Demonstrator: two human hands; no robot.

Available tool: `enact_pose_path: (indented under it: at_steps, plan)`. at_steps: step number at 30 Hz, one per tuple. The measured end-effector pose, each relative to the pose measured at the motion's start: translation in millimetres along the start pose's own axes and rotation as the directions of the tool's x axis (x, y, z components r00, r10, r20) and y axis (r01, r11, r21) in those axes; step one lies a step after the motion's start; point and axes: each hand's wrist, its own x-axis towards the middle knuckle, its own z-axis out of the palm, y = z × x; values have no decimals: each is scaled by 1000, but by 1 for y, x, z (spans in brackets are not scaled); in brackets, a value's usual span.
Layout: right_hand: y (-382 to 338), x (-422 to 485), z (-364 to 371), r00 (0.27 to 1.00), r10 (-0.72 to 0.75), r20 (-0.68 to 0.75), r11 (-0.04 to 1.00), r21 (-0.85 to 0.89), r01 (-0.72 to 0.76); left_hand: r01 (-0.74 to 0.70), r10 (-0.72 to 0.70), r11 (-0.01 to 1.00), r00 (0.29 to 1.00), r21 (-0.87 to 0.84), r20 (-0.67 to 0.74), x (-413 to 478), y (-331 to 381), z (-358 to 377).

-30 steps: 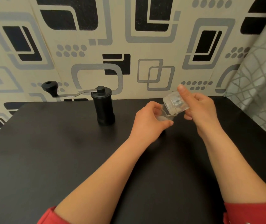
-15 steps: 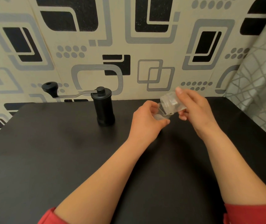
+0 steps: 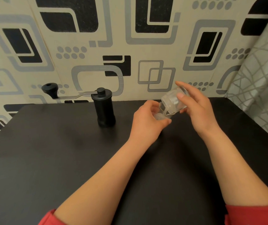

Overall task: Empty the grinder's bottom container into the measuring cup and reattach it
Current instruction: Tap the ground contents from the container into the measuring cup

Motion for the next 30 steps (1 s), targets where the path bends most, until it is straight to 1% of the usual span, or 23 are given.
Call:
enact_pose_path:
  at_steps: [5,13,17,25,30]
  plan:
    - [-3,-5,0,996,-81,30,997,16,81,-5,5,1000,1000,-26,-9,1,0,1]
    - [-2,-6,-1,977,-206,53,978,-21,207,-11,10,998,1000,-55,-6,0,1,0]
    - [-2,-8,0,962,-260,88,964,-40,264,-11,11,998,1000,-54,-2,0,2,-1]
    - [1,-7,-1,932,-342,125,931,-93,354,-24,23,998,1000,-51,-8,-1,2,-1]
    - [3,-7,-1,919,-376,118,916,-102,388,-30,29,998,999,-61,-28,-1,2,-1]
